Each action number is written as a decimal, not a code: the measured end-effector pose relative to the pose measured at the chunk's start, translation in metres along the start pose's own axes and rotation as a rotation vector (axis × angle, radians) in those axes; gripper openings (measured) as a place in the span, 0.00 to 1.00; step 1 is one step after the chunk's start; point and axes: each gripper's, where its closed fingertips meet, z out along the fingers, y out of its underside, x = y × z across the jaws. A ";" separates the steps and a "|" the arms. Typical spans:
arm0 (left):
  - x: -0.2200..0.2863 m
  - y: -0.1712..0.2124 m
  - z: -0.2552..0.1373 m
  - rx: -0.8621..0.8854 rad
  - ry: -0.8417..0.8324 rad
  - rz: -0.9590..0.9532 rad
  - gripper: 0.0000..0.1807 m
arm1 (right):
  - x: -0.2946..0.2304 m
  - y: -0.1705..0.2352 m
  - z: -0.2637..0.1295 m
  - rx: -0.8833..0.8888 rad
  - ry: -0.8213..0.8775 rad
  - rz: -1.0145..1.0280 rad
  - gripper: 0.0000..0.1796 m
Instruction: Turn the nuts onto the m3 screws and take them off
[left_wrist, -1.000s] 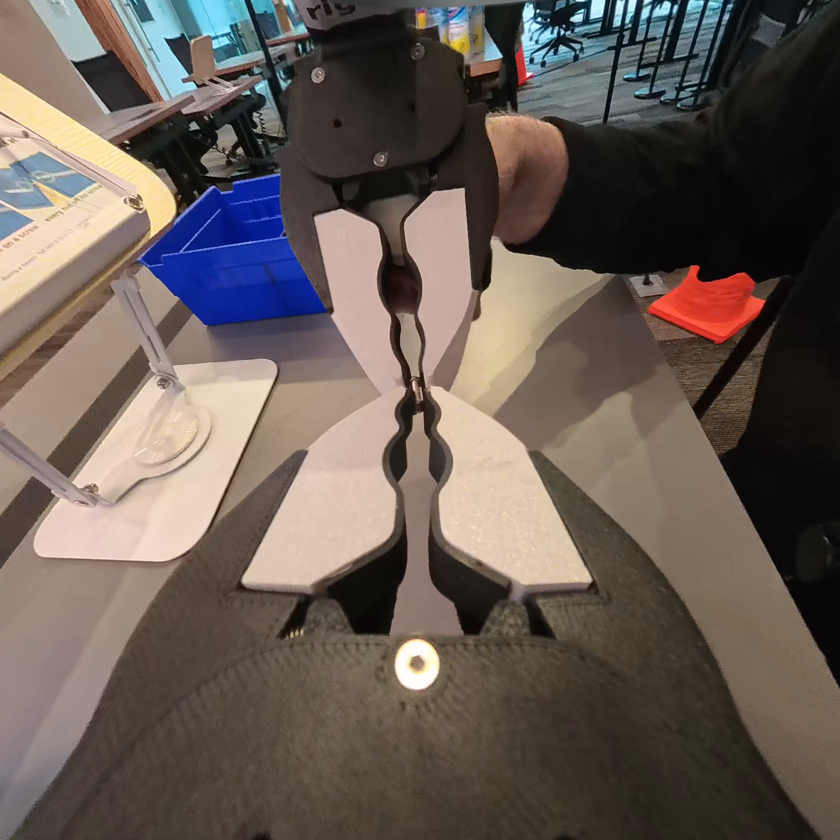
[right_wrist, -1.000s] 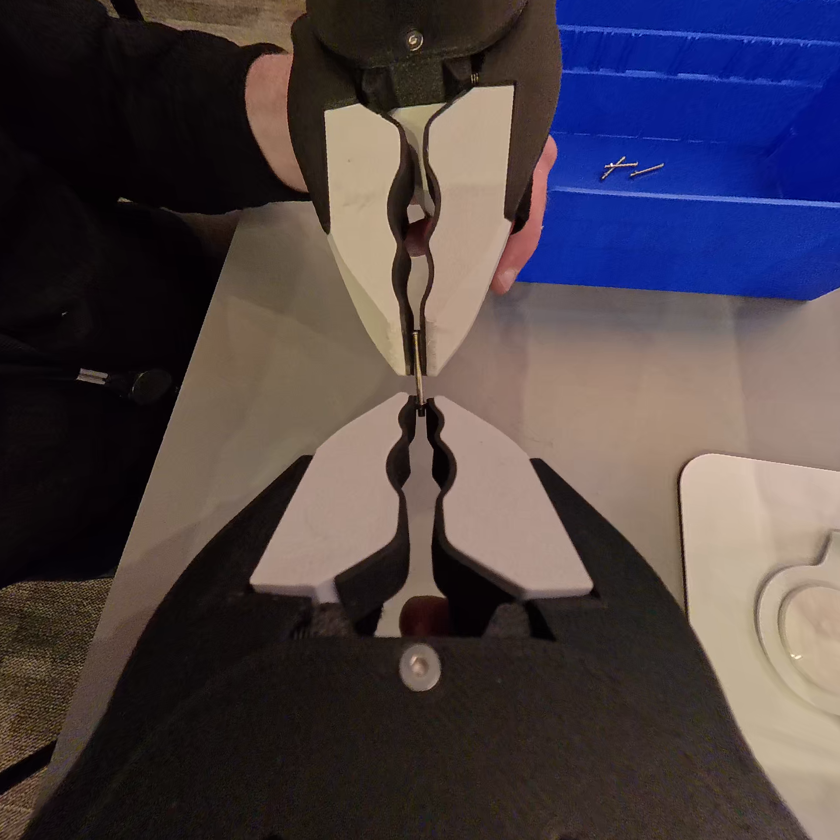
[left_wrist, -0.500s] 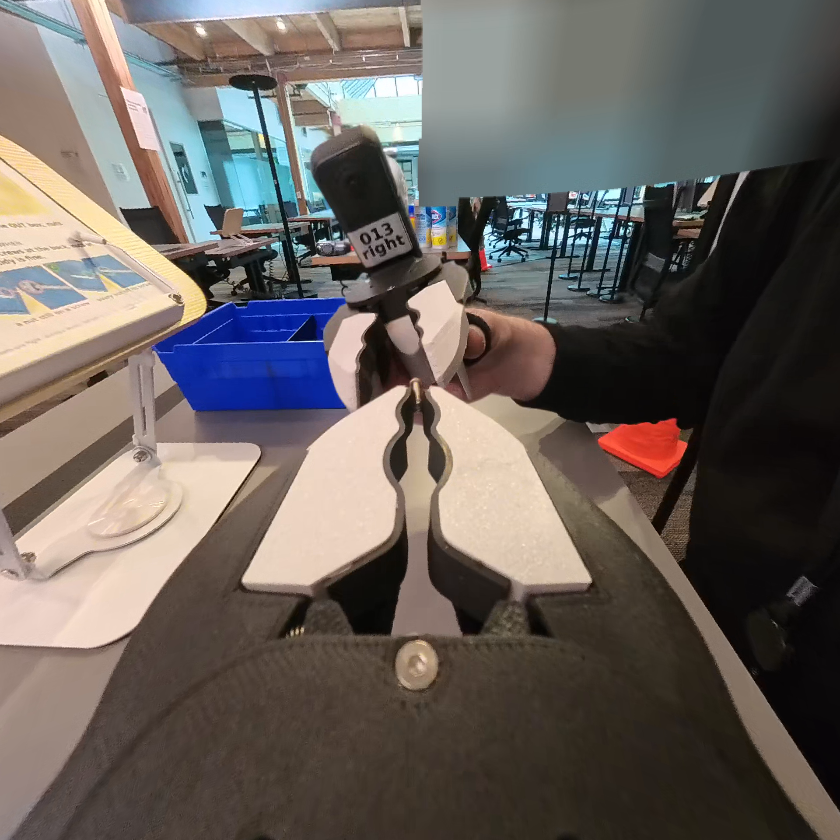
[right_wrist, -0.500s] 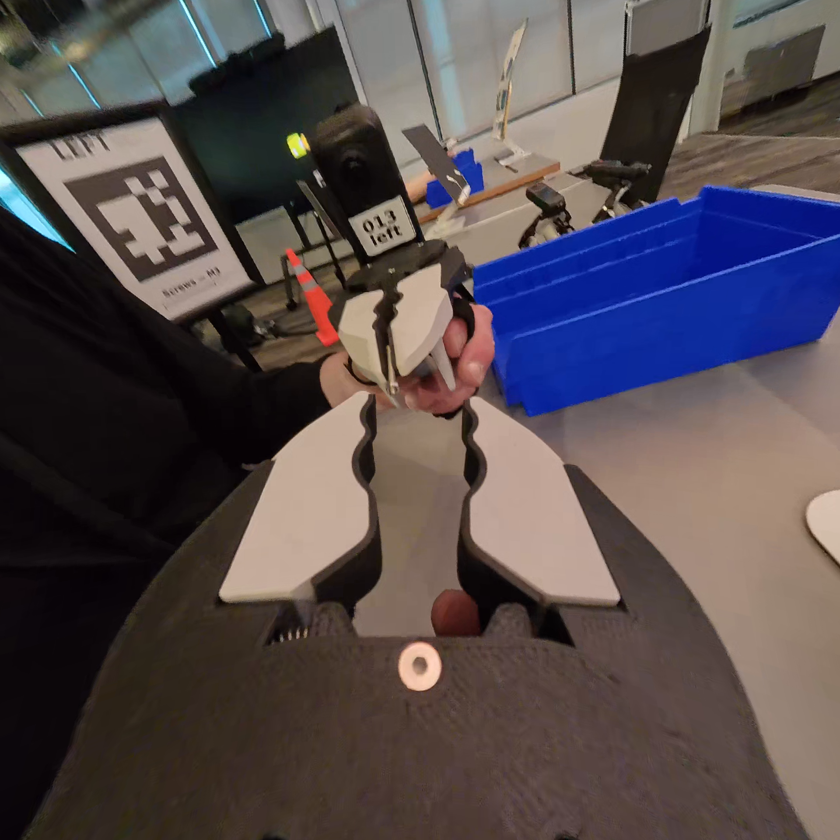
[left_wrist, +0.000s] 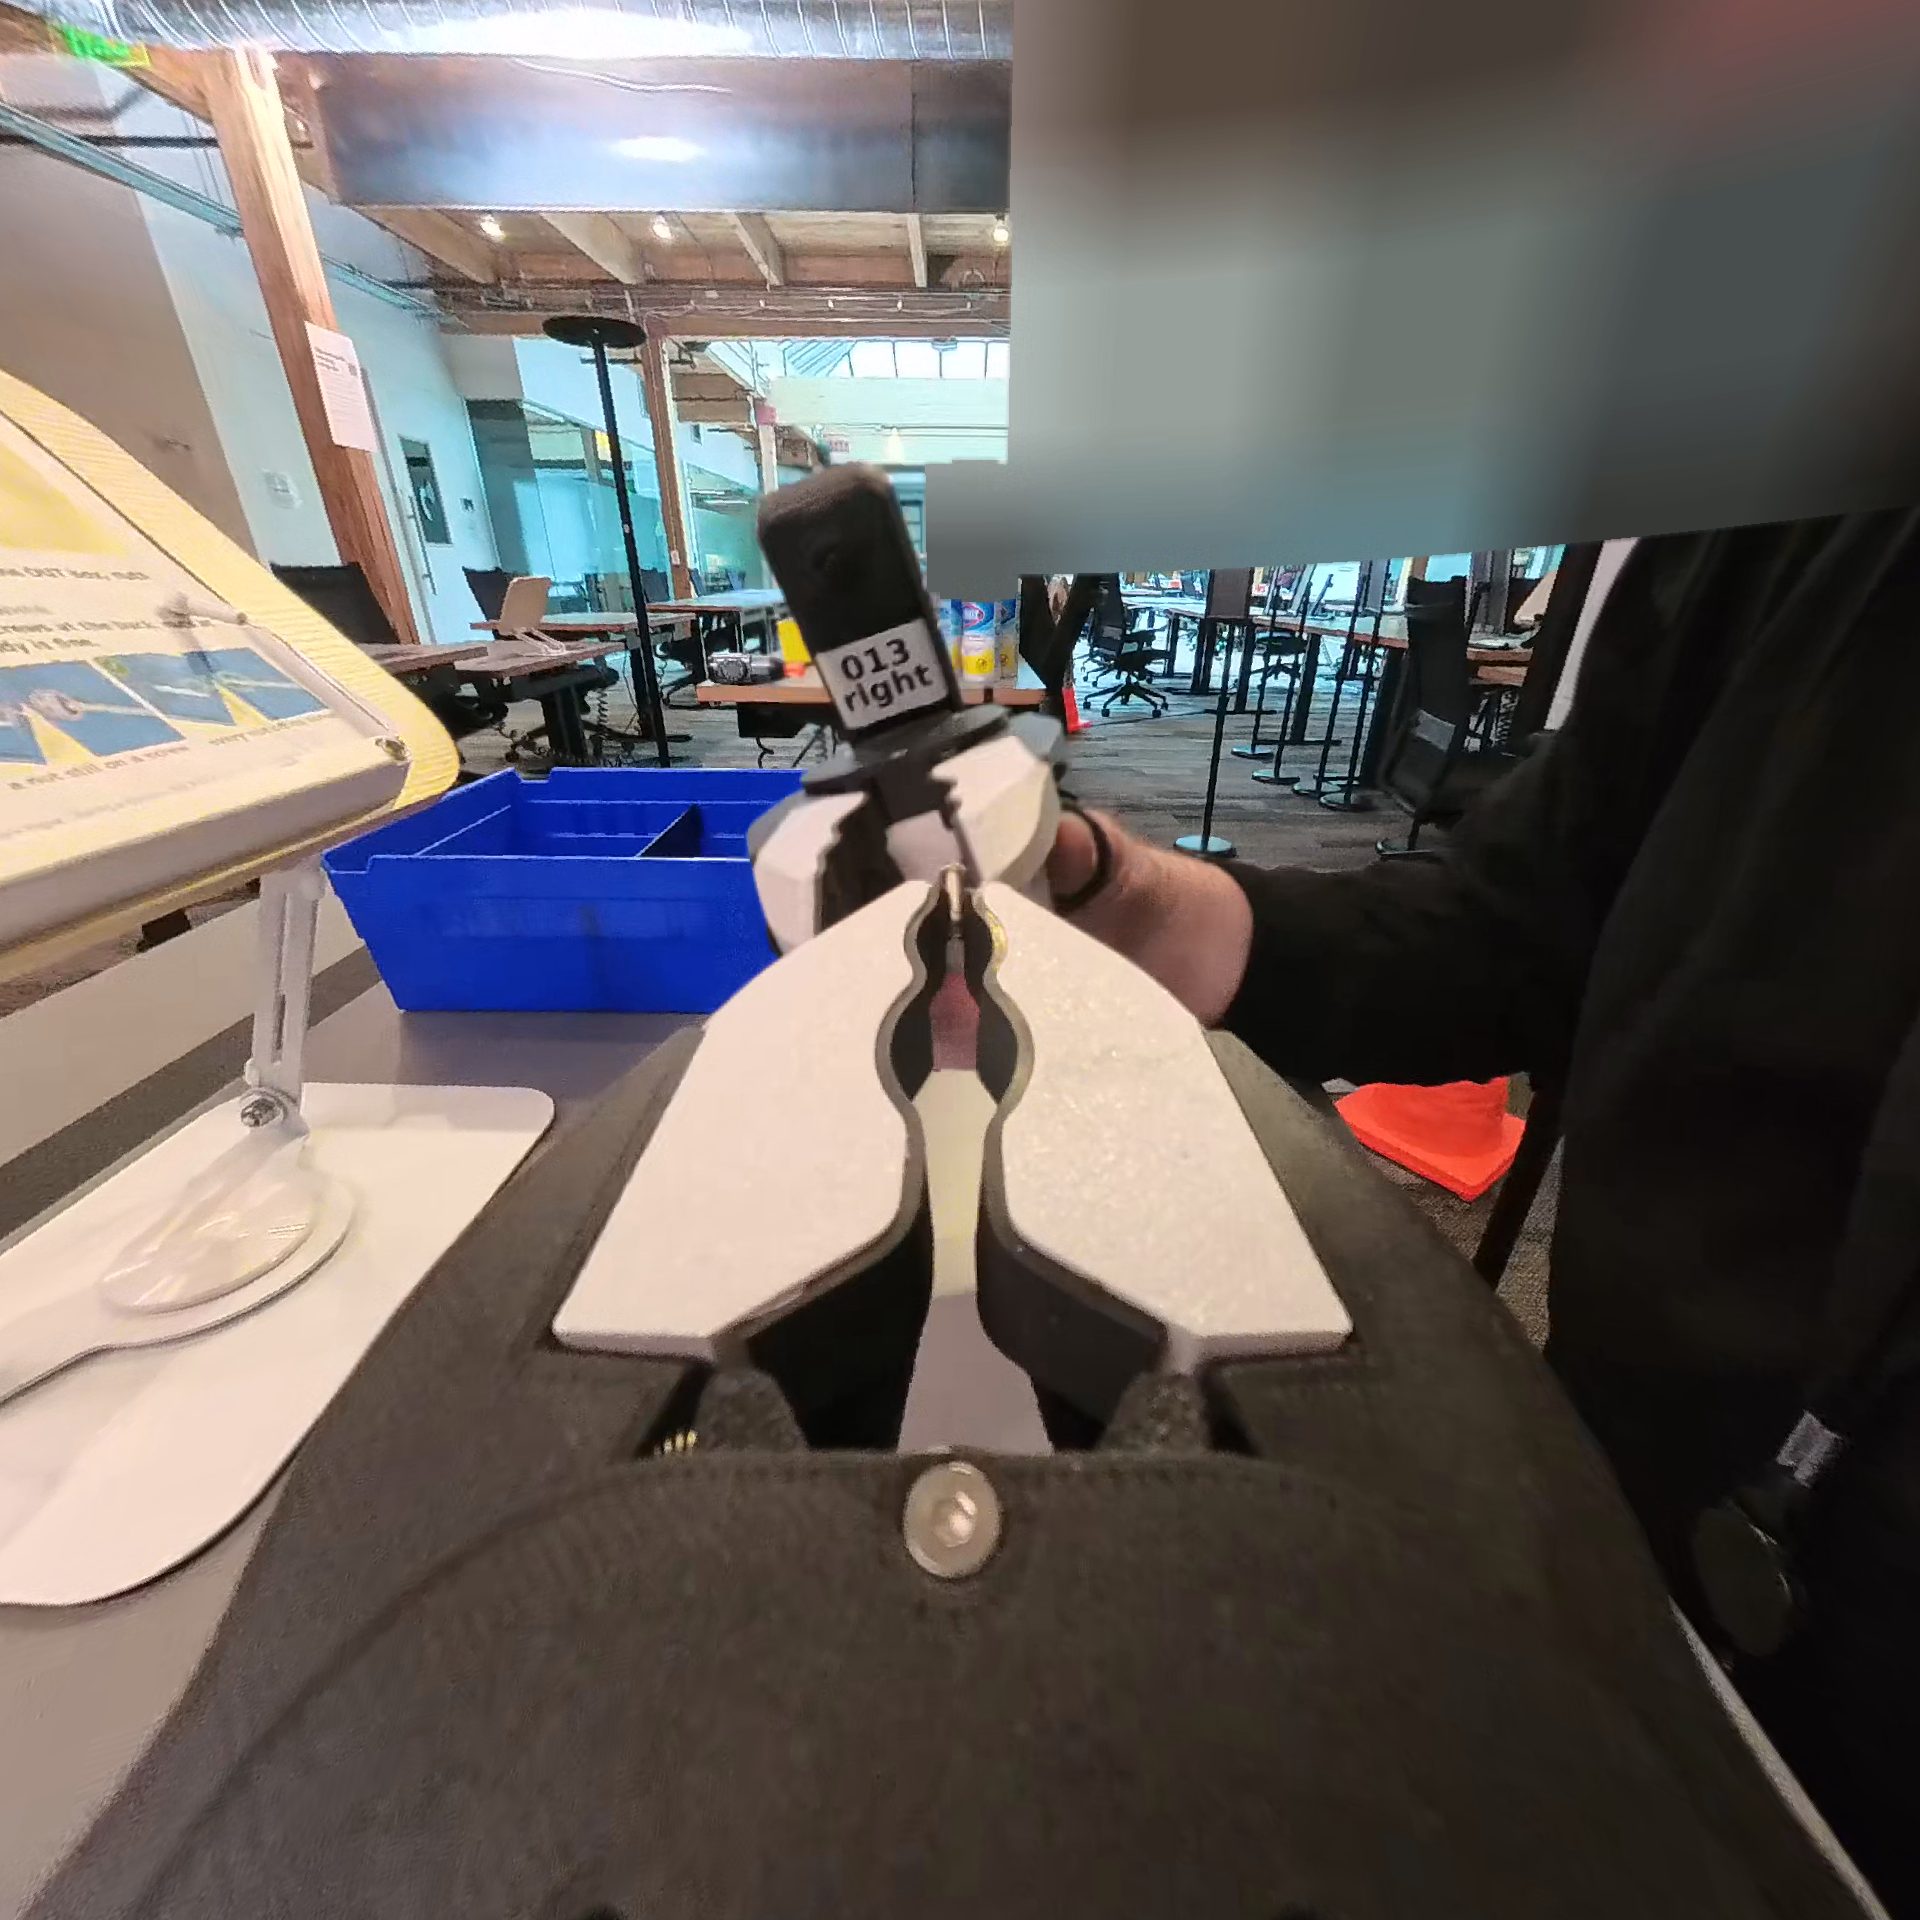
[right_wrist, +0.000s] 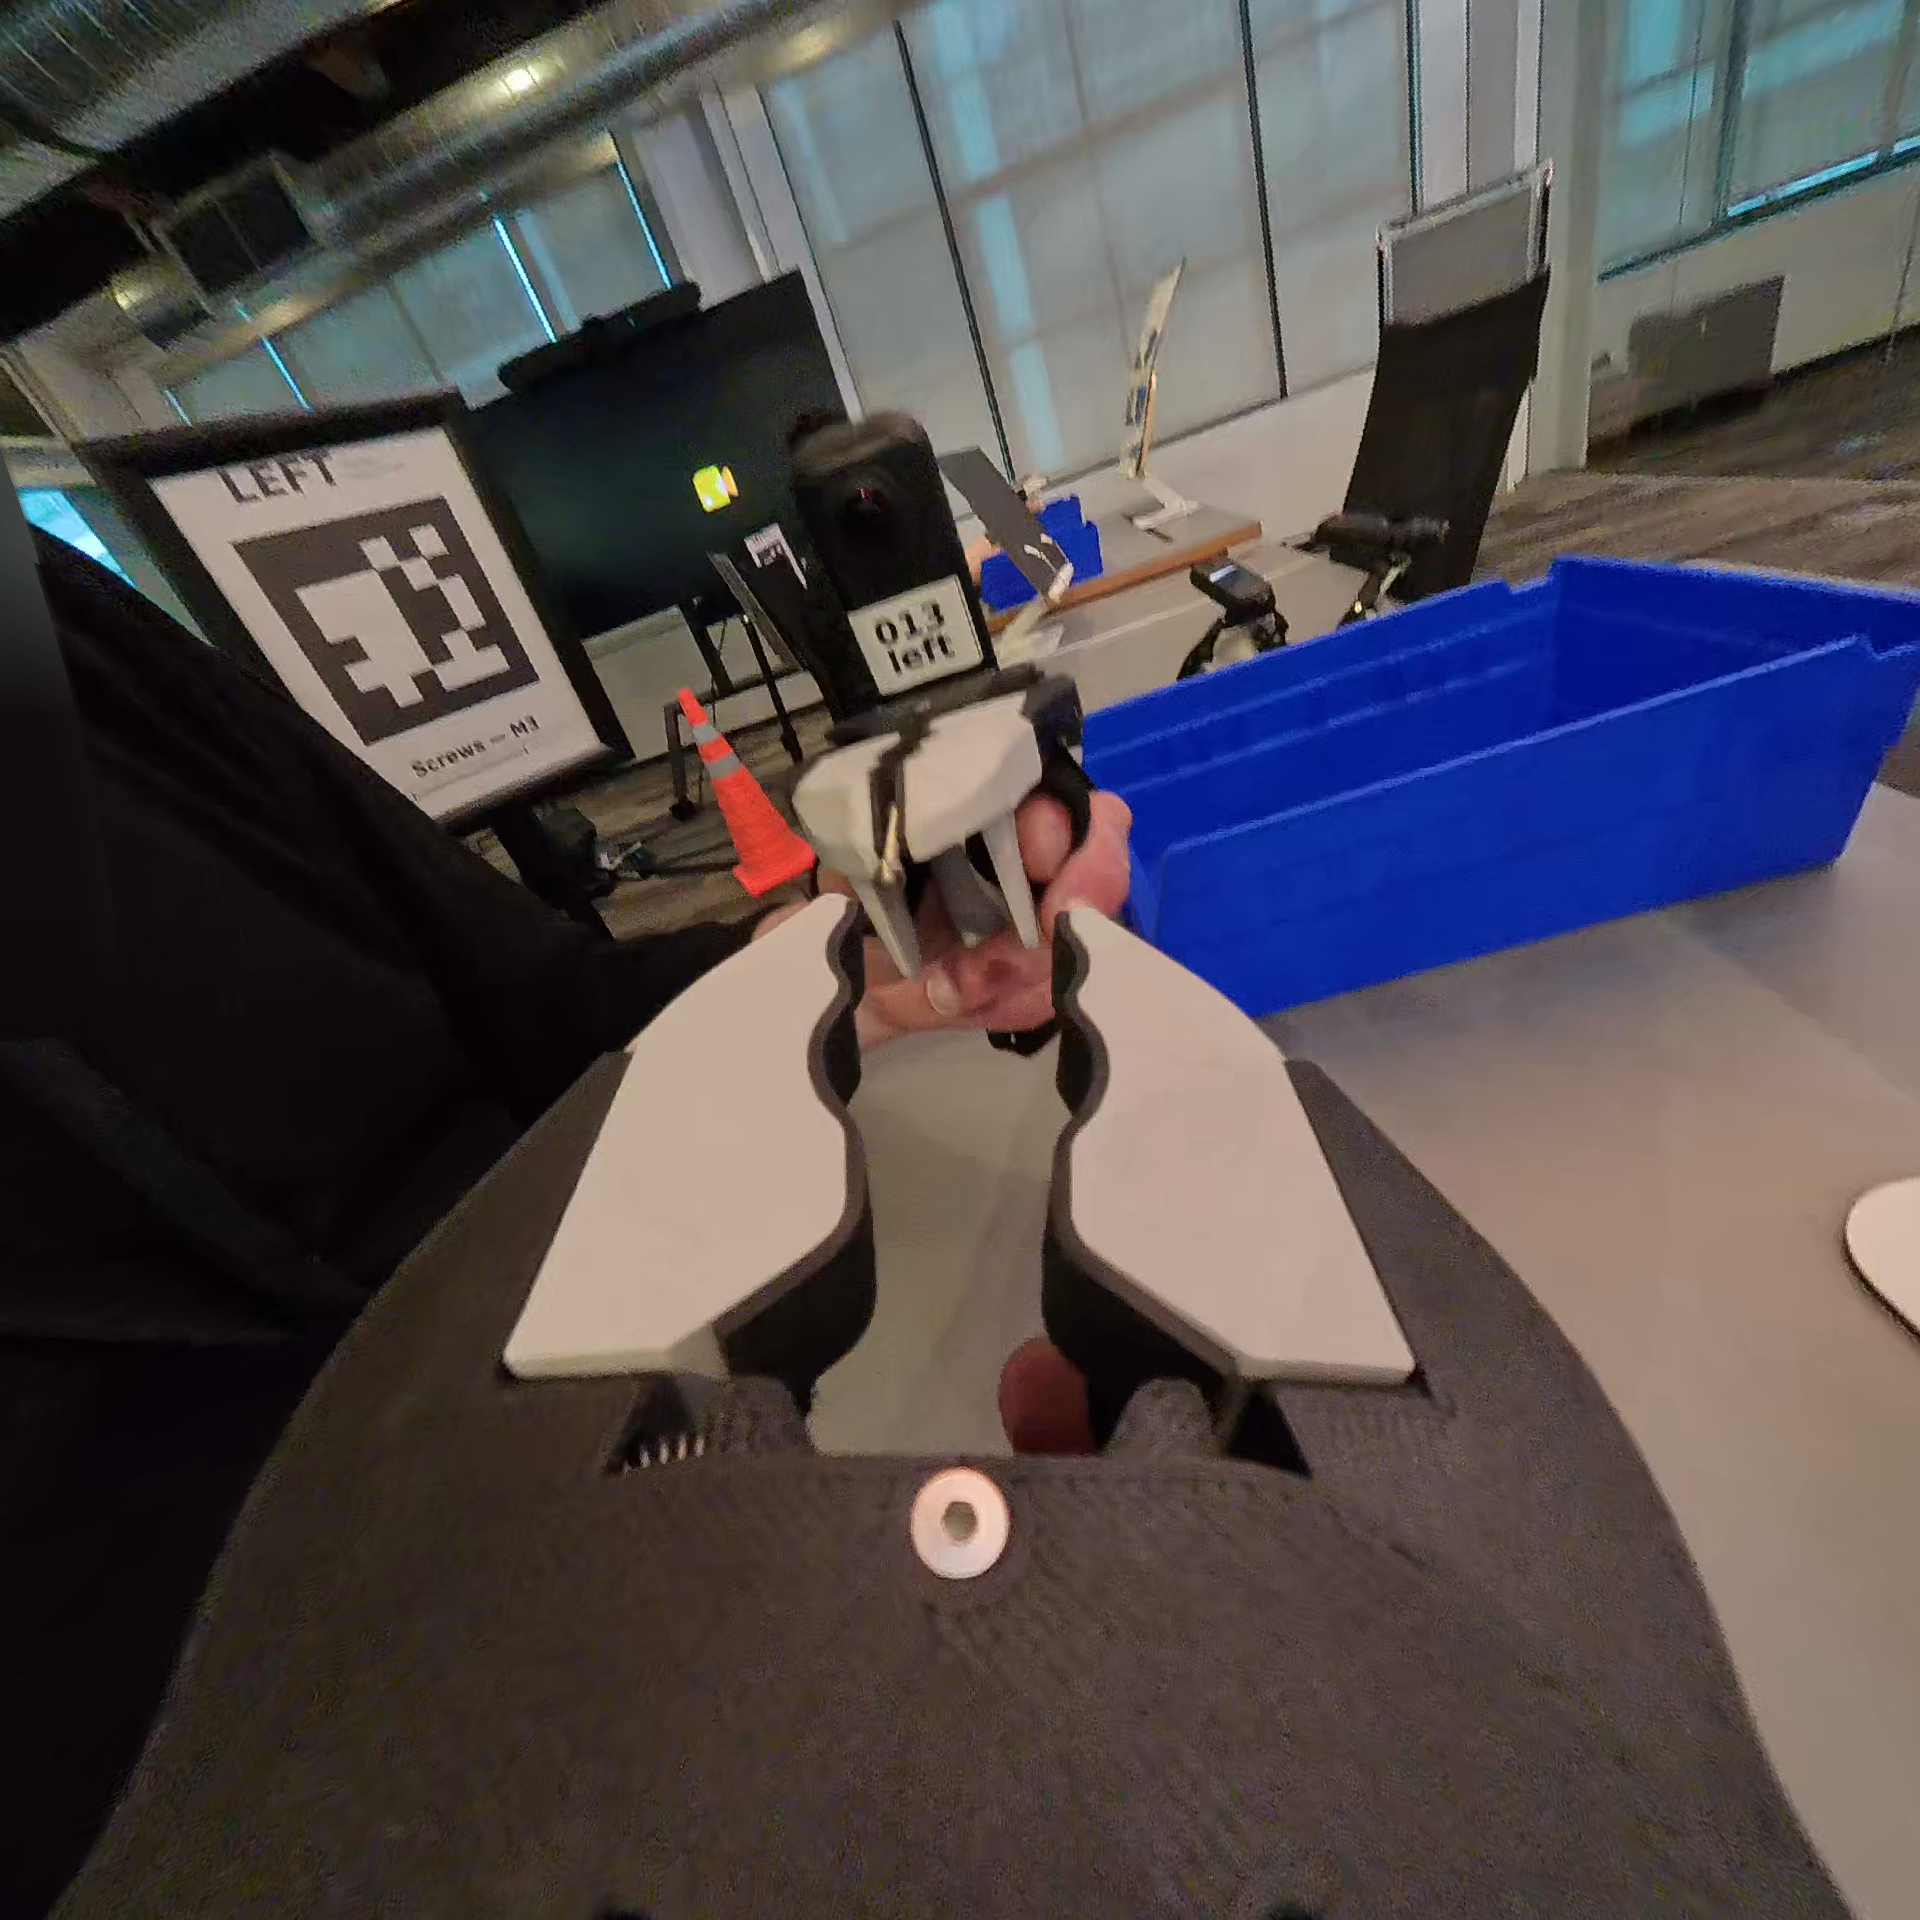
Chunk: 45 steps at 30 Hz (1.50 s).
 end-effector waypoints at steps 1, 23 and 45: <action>0.000 0.001 0.001 -0.003 -0.002 0.003 0.02 | -0.001 -0.003 0.001 0.014 -0.003 -0.001 0.20; 0.002 -0.003 0.003 0.051 0.015 -0.020 0.02 | 0.016 0.018 0.006 -0.098 0.075 -0.060 0.18; -0.001 0.002 0.006 0.045 0.012 -0.032 0.02 | -0.010 -0.006 0.003 0.041 -0.035 -0.076 0.06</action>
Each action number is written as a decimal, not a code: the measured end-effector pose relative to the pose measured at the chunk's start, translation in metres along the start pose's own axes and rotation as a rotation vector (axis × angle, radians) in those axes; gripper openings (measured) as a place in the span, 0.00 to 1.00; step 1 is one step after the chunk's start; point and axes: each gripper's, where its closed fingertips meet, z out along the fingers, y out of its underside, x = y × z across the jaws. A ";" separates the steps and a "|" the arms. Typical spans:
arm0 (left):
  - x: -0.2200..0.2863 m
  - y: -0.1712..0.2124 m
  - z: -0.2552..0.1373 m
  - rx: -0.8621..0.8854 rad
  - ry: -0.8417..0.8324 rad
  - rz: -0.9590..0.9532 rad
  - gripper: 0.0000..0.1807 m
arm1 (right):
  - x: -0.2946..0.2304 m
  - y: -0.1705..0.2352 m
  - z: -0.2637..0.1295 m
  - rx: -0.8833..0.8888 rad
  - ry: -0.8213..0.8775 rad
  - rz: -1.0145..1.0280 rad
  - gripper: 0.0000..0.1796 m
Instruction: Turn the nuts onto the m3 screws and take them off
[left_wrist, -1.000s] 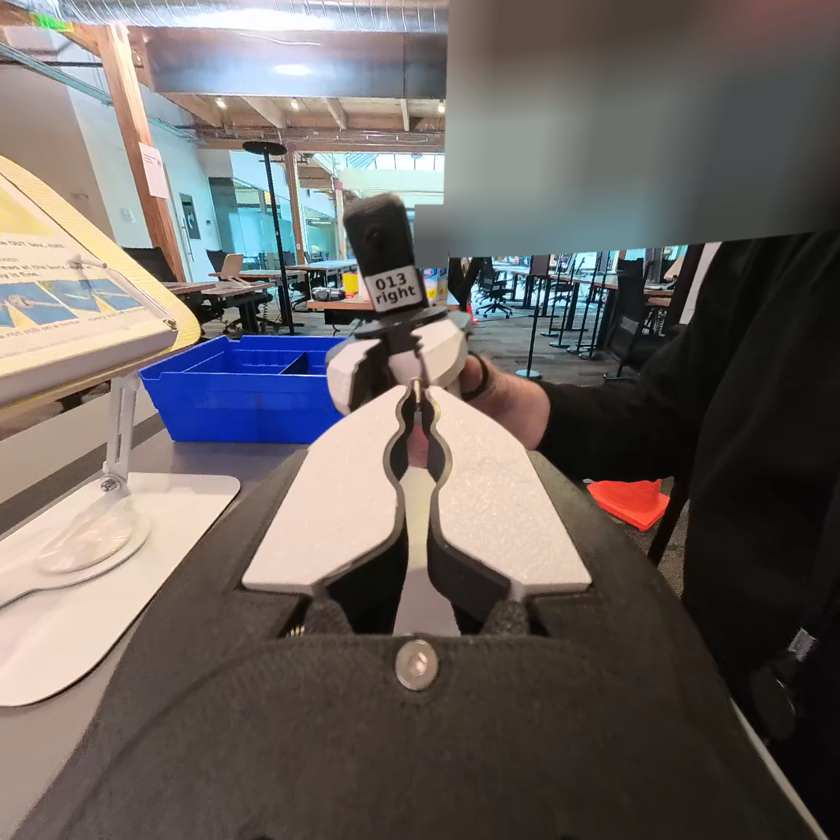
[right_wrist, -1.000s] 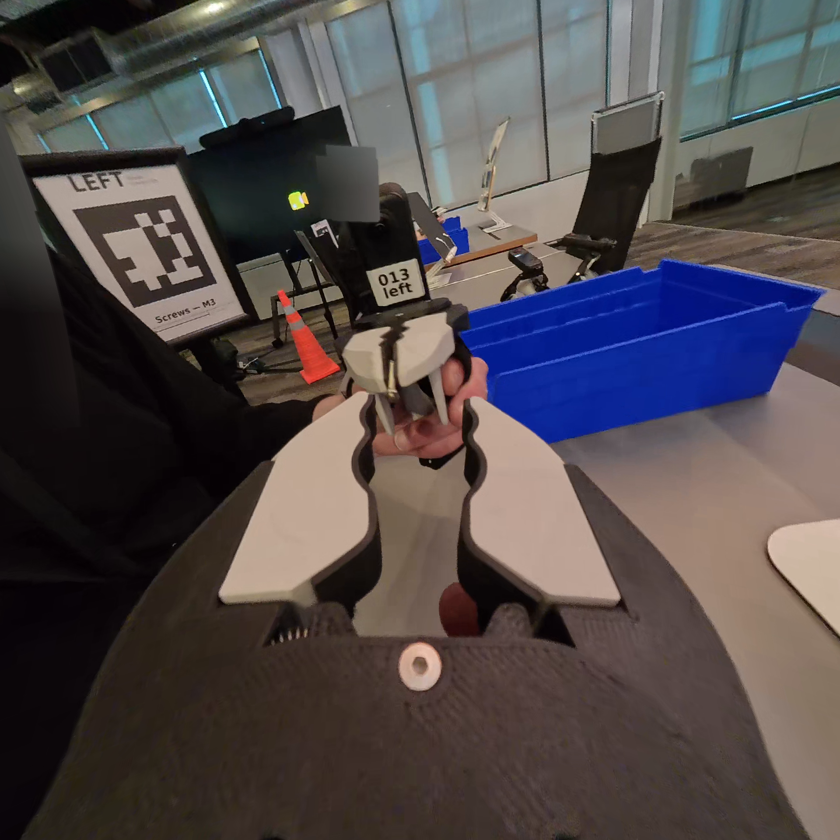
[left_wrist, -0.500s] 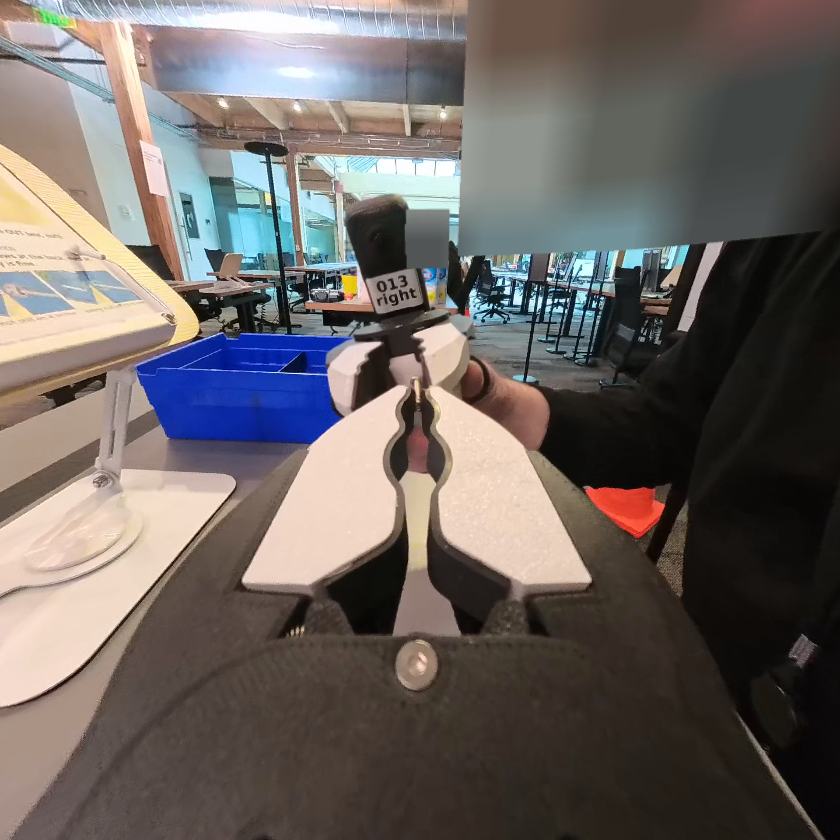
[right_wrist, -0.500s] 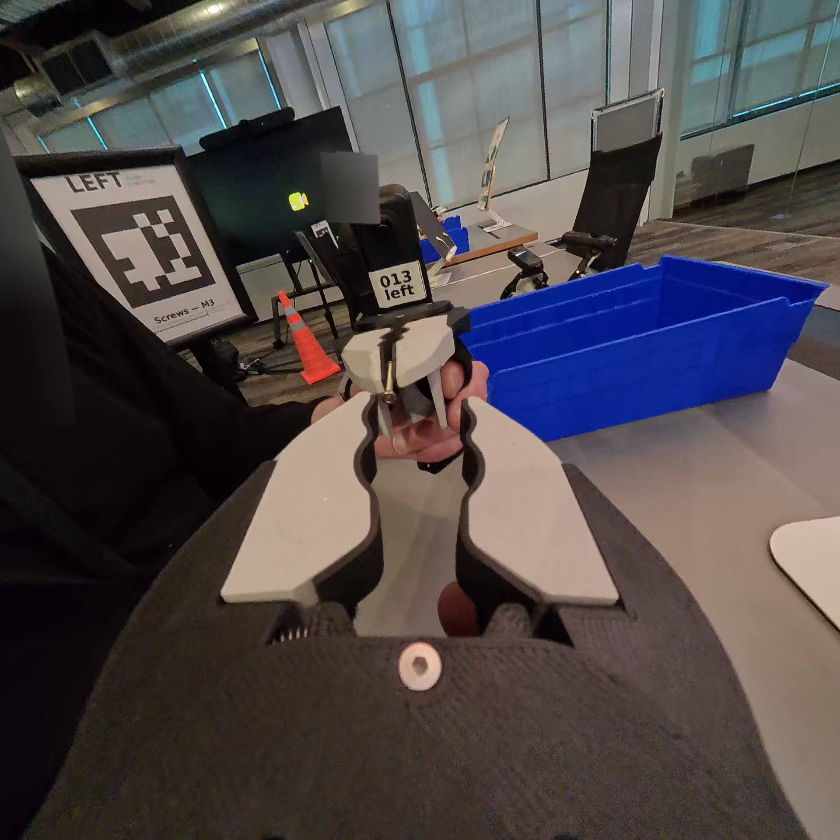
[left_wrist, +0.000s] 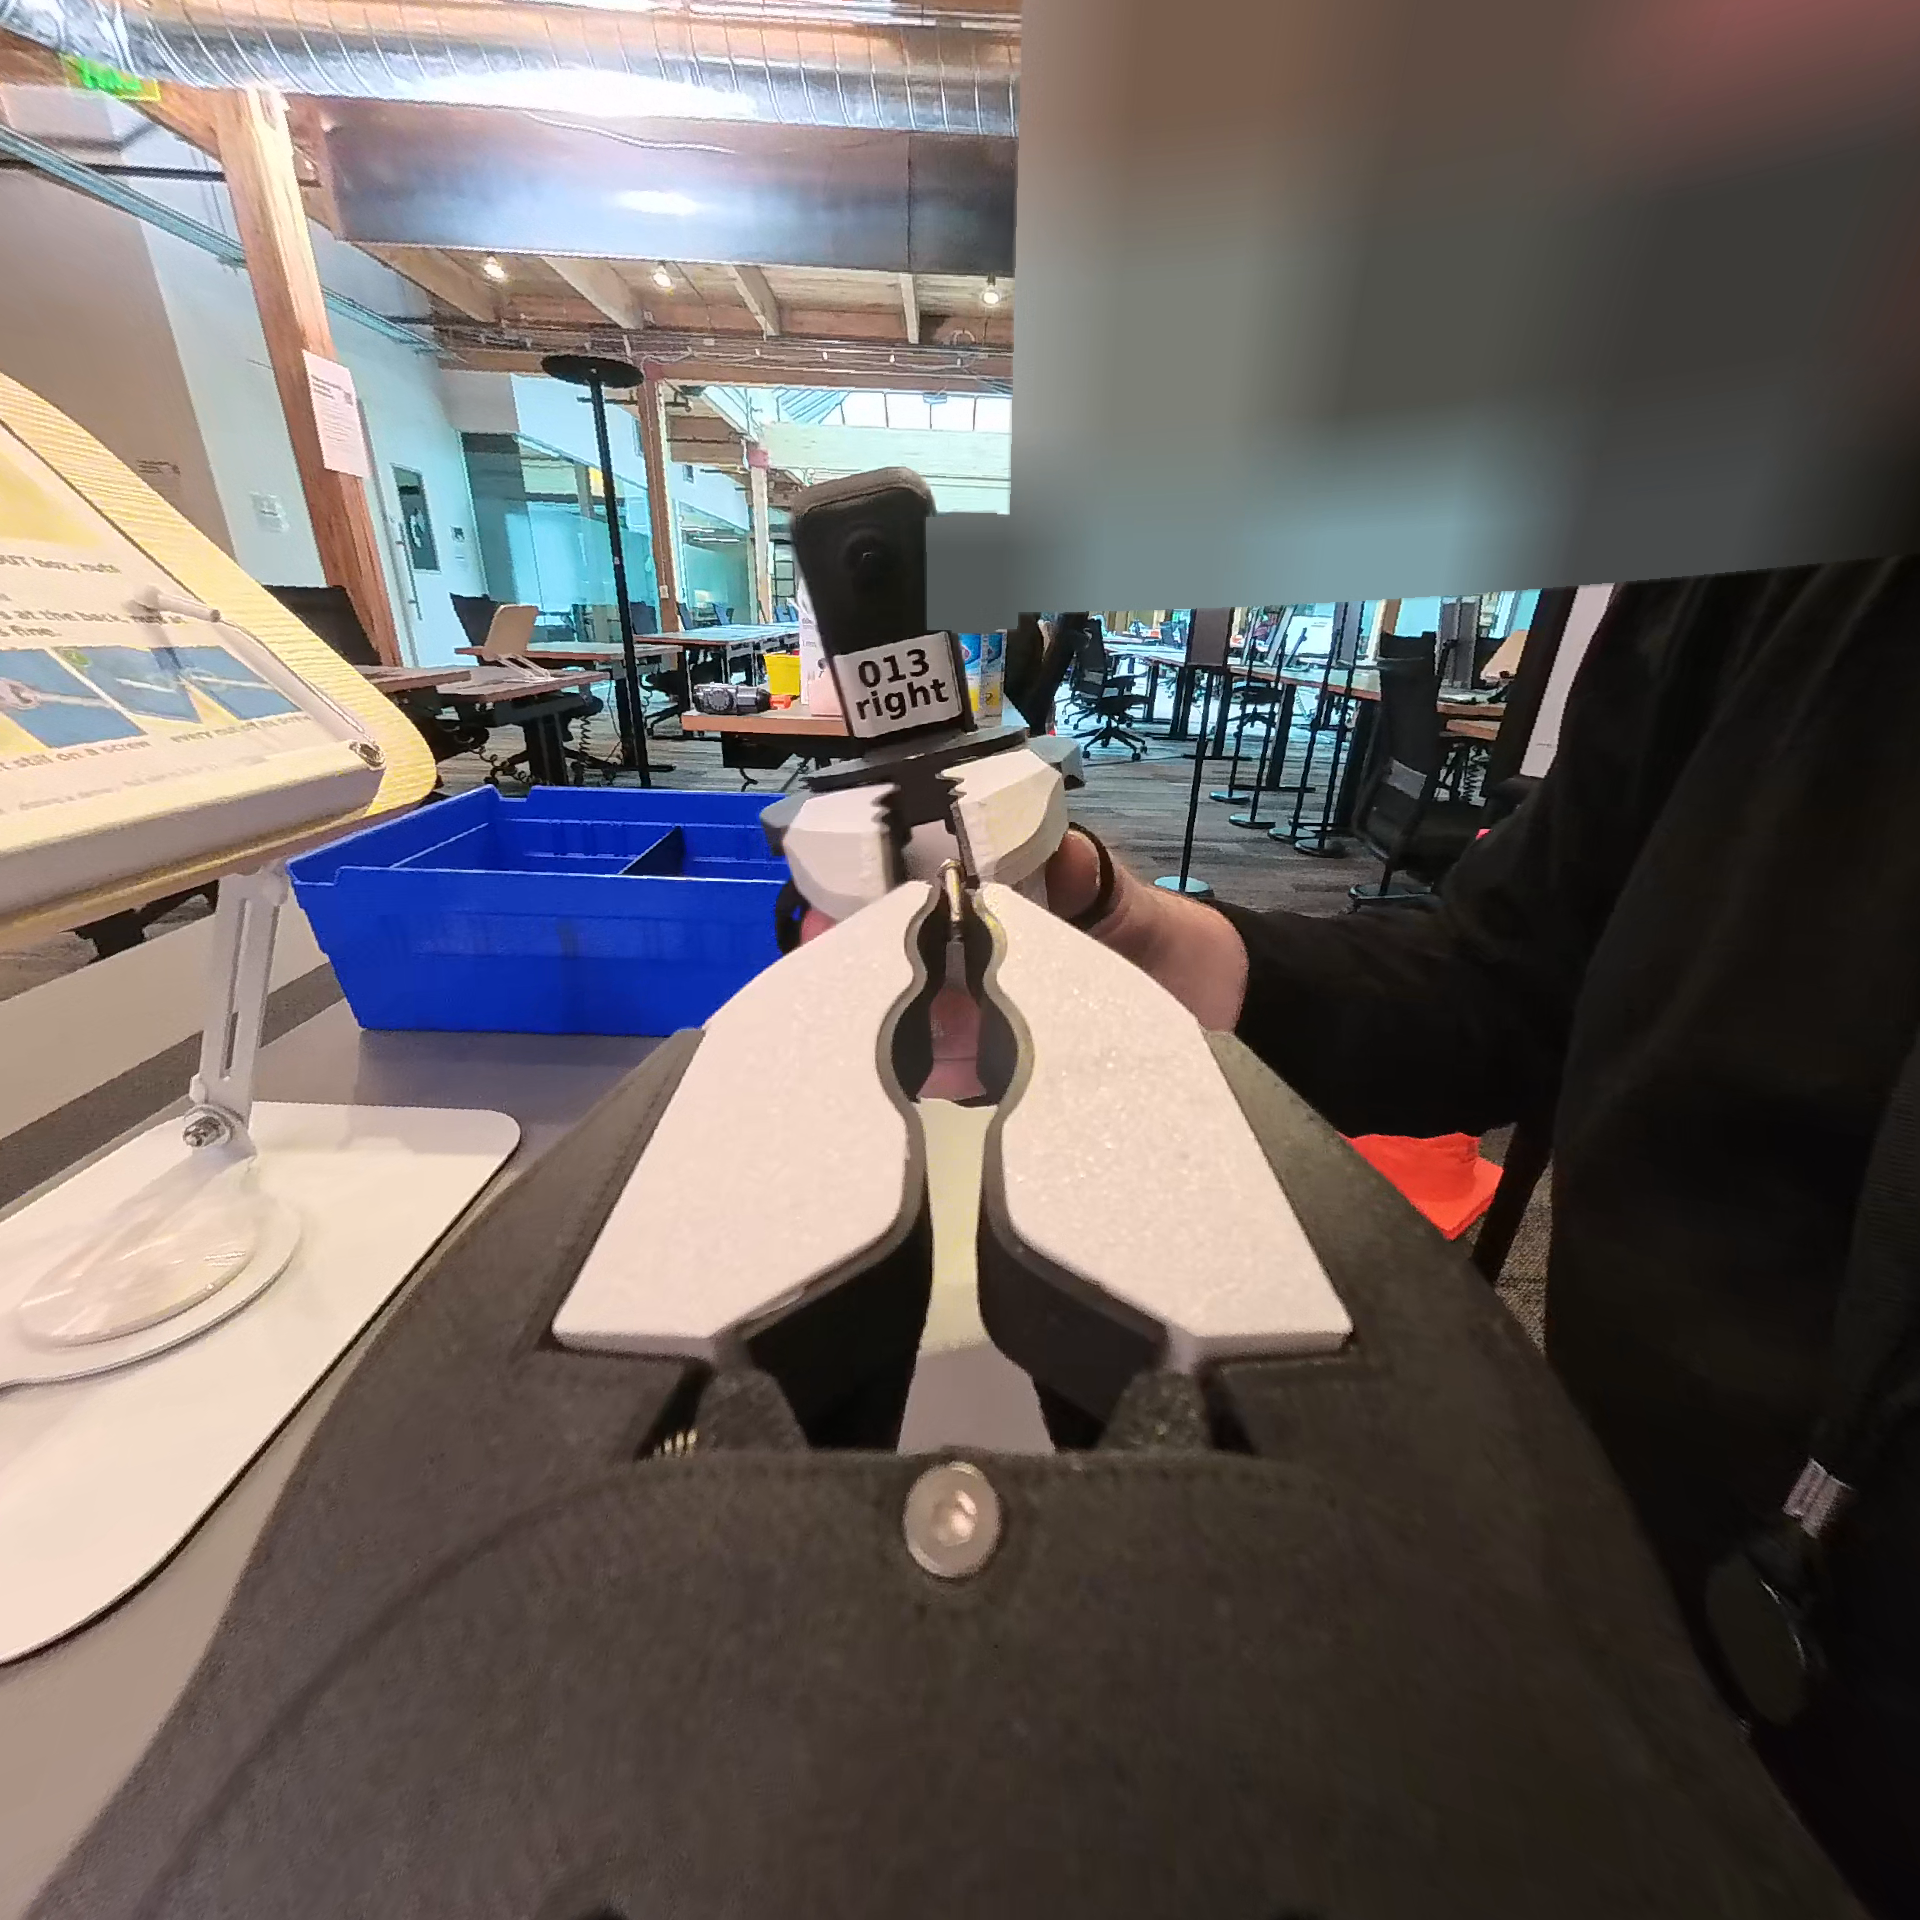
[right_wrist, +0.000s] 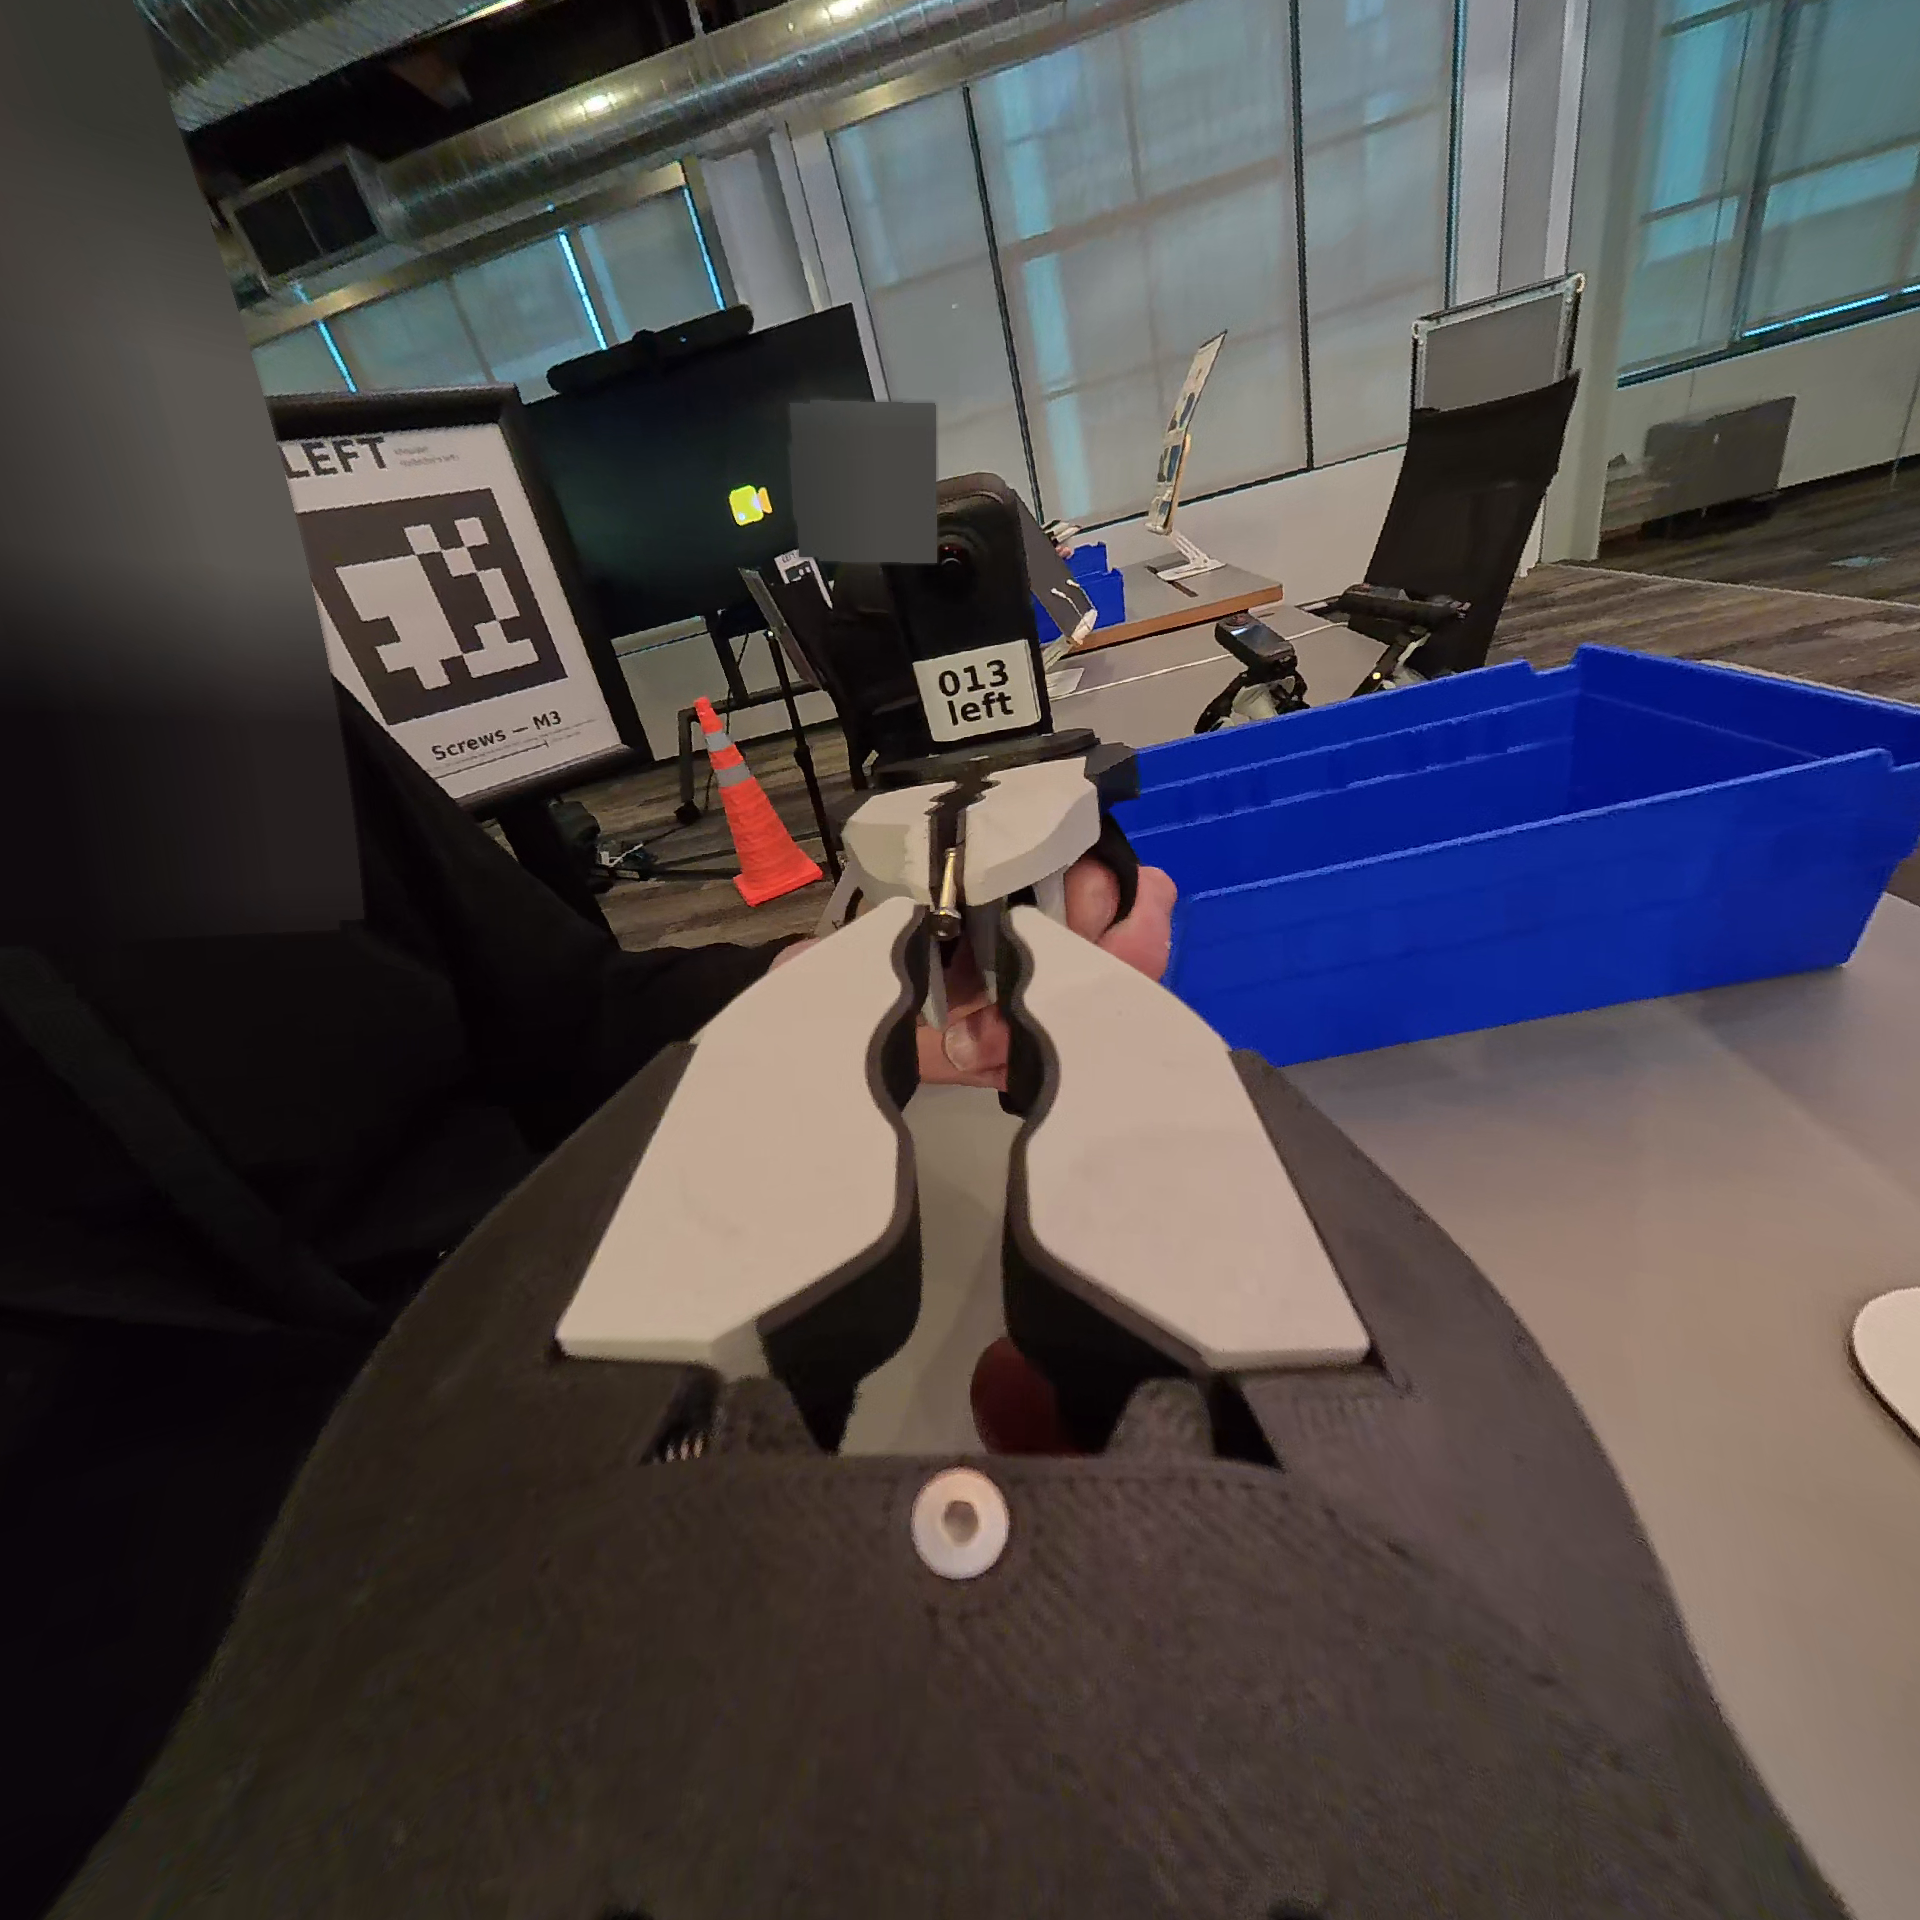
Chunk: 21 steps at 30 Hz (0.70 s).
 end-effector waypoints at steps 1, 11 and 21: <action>0.000 0.000 0.000 0.001 -0.002 0.001 0.02 | -0.002 0.000 0.001 -0.001 -0.009 -0.003 0.04; 0.003 -0.003 0.000 0.028 0.065 -0.138 0.02 | -0.006 -0.001 0.001 -0.073 0.070 -0.227 0.03; 0.005 -0.006 0.003 0.113 0.210 -0.463 0.02 | -0.007 -0.004 -0.001 -0.314 0.255 -0.717 0.03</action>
